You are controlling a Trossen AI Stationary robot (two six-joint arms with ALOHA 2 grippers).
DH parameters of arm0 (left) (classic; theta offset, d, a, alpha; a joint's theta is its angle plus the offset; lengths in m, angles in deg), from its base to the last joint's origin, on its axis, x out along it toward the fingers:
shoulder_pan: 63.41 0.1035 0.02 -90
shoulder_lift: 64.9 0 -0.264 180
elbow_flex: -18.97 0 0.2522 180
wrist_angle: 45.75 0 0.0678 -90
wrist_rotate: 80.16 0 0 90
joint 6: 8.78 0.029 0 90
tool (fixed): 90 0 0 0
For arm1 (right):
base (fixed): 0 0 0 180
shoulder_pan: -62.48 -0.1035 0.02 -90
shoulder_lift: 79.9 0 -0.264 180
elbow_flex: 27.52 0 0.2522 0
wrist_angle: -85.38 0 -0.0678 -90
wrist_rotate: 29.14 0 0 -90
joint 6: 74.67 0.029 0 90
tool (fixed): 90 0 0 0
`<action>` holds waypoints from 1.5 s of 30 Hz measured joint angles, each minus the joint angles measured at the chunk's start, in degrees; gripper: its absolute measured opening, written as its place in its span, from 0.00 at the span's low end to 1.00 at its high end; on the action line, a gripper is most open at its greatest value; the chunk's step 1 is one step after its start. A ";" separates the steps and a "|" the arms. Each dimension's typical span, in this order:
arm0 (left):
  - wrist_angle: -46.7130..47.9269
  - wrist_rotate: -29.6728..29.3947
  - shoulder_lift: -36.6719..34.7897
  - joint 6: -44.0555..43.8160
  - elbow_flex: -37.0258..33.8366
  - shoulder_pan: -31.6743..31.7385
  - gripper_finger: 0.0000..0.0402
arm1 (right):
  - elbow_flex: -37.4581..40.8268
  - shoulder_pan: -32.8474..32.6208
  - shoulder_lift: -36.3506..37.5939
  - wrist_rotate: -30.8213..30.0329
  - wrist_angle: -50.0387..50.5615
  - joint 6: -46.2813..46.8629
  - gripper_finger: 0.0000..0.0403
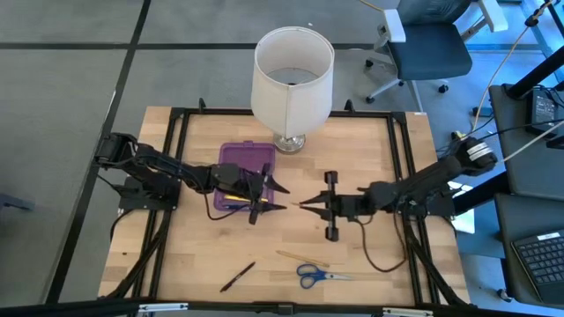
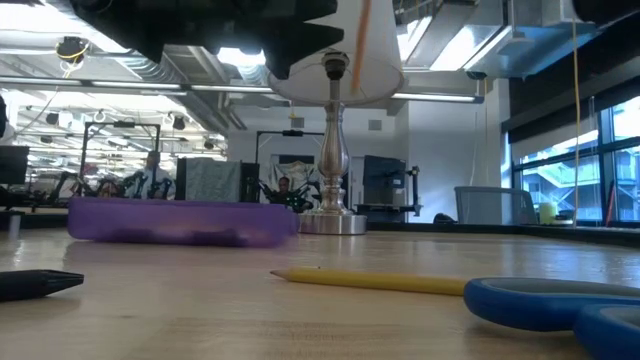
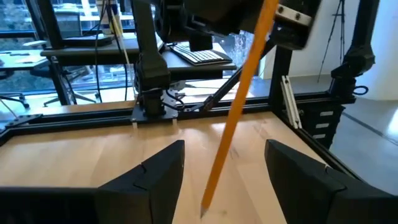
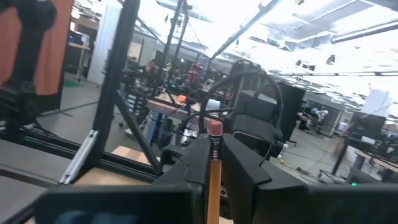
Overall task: Pick & place school supplies into a supply box
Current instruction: Put the orange pencil into the purple supply box
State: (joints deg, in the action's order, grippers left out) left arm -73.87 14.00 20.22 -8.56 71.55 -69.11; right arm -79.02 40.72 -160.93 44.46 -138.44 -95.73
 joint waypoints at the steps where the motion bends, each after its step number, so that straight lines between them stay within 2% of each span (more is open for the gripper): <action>1: -0.01 -0.03 0.00 0.04 0.01 0.01 0.53 | -0.83 0.47 -0.93 0.00 0.14 0.00 0.10; 8: -0.03 -0.04 0.00 1.82 0.01 -0.01 0.52 | -5.43 2.89 -5.47 0.09 0.18 0.09 0.10; 14: -0.20 -0.07 0.00 2.65 0.03 0.01 0.46 | -6.65 4.26 -7.17 0.17 0.26 2.90 0.10; 29: -0.18 0.26 0.00 3.36 0.03 0.14 0.04 | -6.65 4.30 -7.33 -0.03 0.08 2.87 0.10; 38: -0.14 0.92 0.00 2.89 0.03 0.16 0.05 | -6.64 3.36 -7.33 -0.37 0.18 5.21 0.12; 41: 0.13 0.93 0.00 2.87 0.03 0.12 0.04 | -6.63 3.26 -7.33 -0.32 0.68 6.88 0.19; 45: 0.66 0.64 -0.28 2.74 0.03 0.16 0.04 | -6.63 3.24 -7.27 -0.38 2.44 9.29 0.33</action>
State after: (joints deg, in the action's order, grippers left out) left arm -73.20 14.65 19.94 -5.82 71.58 -68.95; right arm -85.66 43.96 -168.20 44.08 -136.00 -86.44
